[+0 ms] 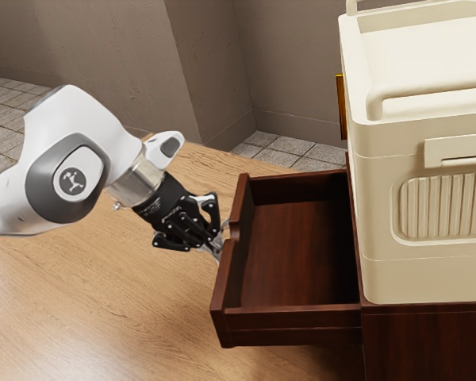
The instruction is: Pull the drawer handle with one arm to open the drawer
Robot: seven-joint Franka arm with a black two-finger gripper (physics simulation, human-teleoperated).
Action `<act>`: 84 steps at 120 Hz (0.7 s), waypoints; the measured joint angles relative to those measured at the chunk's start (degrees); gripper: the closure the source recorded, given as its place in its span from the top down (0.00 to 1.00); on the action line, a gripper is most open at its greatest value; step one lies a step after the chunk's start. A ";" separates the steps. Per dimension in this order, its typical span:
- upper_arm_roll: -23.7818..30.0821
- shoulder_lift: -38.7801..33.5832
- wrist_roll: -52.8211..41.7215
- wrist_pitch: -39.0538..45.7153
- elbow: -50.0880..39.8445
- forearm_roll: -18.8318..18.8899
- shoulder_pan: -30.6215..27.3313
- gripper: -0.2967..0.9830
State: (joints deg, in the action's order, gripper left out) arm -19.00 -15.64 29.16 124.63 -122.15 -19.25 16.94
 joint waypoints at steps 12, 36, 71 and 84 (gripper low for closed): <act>-0.05 -0.06 0.03 0.02 -0.10 0.04 -0.02 0.15; -0.14 -0.21 0.11 0.03 -0.20 0.07 -0.02 0.15; -0.84 -0.27 0.27 0.05 -0.57 0.35 0.10 0.19; -0.99 -0.46 -0.03 0.15 -0.65 -0.05 0.09 0.23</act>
State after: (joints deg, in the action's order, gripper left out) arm -19.99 -16.10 29.13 124.77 -122.80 -19.30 17.03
